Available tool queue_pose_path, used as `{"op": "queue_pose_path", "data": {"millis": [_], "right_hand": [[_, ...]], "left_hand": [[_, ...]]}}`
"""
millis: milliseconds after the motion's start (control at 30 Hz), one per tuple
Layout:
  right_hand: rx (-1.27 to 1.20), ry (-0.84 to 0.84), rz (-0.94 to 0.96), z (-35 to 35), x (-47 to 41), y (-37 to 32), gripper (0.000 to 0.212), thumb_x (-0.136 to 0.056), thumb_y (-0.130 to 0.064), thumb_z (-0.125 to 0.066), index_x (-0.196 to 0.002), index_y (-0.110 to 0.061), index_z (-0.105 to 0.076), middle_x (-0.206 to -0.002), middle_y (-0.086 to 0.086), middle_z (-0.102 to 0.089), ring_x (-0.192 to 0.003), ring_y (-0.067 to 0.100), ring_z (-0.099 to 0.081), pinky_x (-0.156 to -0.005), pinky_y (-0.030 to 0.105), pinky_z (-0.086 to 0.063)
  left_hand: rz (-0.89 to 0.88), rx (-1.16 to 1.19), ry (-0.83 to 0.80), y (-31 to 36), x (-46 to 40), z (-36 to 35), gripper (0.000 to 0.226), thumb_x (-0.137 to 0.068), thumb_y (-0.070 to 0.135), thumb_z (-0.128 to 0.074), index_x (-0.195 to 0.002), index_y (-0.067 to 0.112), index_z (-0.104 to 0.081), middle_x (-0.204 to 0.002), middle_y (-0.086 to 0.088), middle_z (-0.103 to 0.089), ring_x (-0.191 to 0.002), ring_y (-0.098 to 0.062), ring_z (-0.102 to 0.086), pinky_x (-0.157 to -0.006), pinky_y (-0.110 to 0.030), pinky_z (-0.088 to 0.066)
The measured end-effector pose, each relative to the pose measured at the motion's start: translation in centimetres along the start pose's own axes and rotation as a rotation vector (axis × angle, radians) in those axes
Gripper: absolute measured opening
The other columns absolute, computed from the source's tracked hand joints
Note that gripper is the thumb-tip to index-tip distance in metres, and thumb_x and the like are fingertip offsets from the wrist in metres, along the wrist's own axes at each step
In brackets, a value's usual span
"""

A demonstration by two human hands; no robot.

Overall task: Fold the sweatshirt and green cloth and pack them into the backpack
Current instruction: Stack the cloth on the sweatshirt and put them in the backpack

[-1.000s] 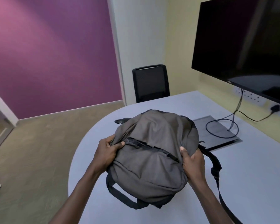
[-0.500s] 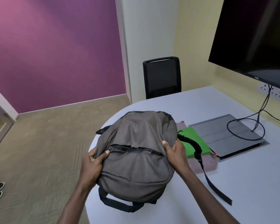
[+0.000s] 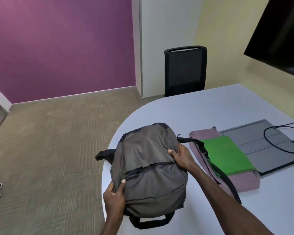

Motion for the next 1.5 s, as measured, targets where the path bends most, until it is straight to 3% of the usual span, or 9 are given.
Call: {"op": "queue_pose_path", "data": {"millis": [167,367,633,833,1000,1200,1267,1333,1500], "right_hand": [[0.060,-0.039,-0.073,-0.5,-1.5,3.4,0.038,-0.094,-0.021,-0.060,-0.128,-0.005,-0.056,-0.126,0.012,-0.064,-0.114,0.030,-0.060,-0.083,0.028,-0.041],[0.093,-0.139,-0.119,-0.4,-3.1,6.1,0.038,-0.091,-0.023,-0.065,-0.124,-0.004,-0.060,-0.124,0.014,-0.066,-0.113,0.033,-0.061,-0.079,0.028,-0.042],[0.147,-0.103,-0.271,-0.8,-1.1,10.4,0.048,-0.088,-0.018,-0.068,-0.130,-0.003,-0.052,-0.125,0.017,-0.064,-0.113,0.034,-0.059,-0.089,0.033,-0.046],[0.156,-0.033,-0.258,-0.8,1.4,11.1,0.037,-0.085,-0.021,-0.071,-0.114,0.001,-0.063,-0.113,0.017,-0.068,-0.102,0.033,-0.062,-0.072,0.029,-0.040],[0.067,0.013,-0.349,-1.1,3.2,11.4,0.042,-0.078,-0.023,-0.076,-0.112,-0.002,-0.064,-0.108,0.011,-0.068,-0.101,0.030,-0.062,-0.073,0.031,-0.045],[-0.013,0.140,-0.305,-1.8,4.8,10.3,0.007,-0.083,-0.006,-0.064,-0.082,-0.004,-0.070,-0.075,0.004,-0.067,-0.063,0.016,-0.053,-0.053,0.023,-0.034],[-0.047,0.181,-0.184,-2.4,5.4,9.0,0.021,-0.086,-0.003,-0.057,-0.067,-0.010,-0.062,-0.062,0.003,-0.057,-0.053,0.011,-0.046,-0.049,0.022,-0.029],[-0.090,0.177,-0.091,-3.2,5.6,8.2,0.023,-0.090,-0.005,-0.055,-0.068,-0.012,-0.057,-0.062,0.001,-0.052,-0.053,0.005,-0.047,-0.049,0.015,-0.031],[0.087,0.065,0.015,-4.0,5.9,7.9,0.015,-0.093,-0.013,-0.054,-0.092,-0.002,-0.062,-0.084,0.002,-0.049,-0.072,0.011,-0.045,-0.064,0.021,-0.036]], "left_hand": [[0.049,-0.118,0.072,-2.9,0.9,-1.6,0.025,-0.091,0.022,-0.069,-0.115,0.013,-0.068,-0.103,-0.003,-0.071,-0.098,-0.025,-0.065,-0.087,-0.037,-0.051],[0.216,-0.236,0.121,-7.0,2.1,-2.4,0.051,-0.089,0.029,-0.072,-0.132,0.009,-0.053,-0.120,-0.009,-0.064,-0.110,-0.032,-0.060,-0.096,-0.045,-0.049],[0.008,-0.644,0.209,-6.4,1.5,-4.4,0.079,-0.073,0.004,-0.079,-0.140,-0.005,-0.038,-0.136,-0.029,-0.047,-0.127,-0.045,-0.042,-0.106,-0.054,-0.035],[-0.326,-0.798,0.051,-4.7,2.3,-9.6,0.066,-0.080,0.016,-0.075,-0.138,0.003,-0.044,-0.144,-0.016,-0.043,-0.132,-0.032,-0.039,-0.112,-0.047,-0.033],[-0.419,-0.737,-0.143,-4.6,2.5,-13.4,0.036,-0.080,0.002,-0.074,-0.115,0.001,-0.064,-0.117,-0.015,-0.064,-0.109,-0.031,-0.060,-0.100,-0.046,-0.048],[-0.071,-0.652,-0.367,-2.4,2.7,-18.1,0.029,-0.090,0.033,-0.070,-0.096,0.005,-0.071,-0.088,-0.009,-0.073,-0.084,-0.019,-0.067,-0.084,-0.033,-0.053],[-0.007,-0.700,-0.454,-1.3,2.3,-19.7,0.048,-0.088,0.052,-0.066,-0.065,0.010,-0.064,-0.062,-0.006,-0.062,-0.061,-0.017,-0.057,-0.065,-0.029,-0.048],[0.091,-0.765,-0.497,-0.6,1.6,-21.0,0.060,-0.081,0.065,-0.065,-0.058,0.011,-0.056,-0.056,-0.003,-0.055,-0.052,-0.016,-0.051,-0.054,-0.026,-0.039],[0.117,-0.958,-0.494,-1.0,-1.6,-22.1,0.031,-0.078,0.034,-0.074,-0.078,0.003,-0.069,-0.078,-0.011,-0.071,-0.073,-0.025,-0.068,-0.060,-0.029,-0.052]]}}
Point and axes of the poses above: each hand's wrist, its own x-axis away from the middle knuckle, its own z-axis out of the back of the hand, y = z × x, the point moved 1 cm from there along -x, towards the middle knuckle
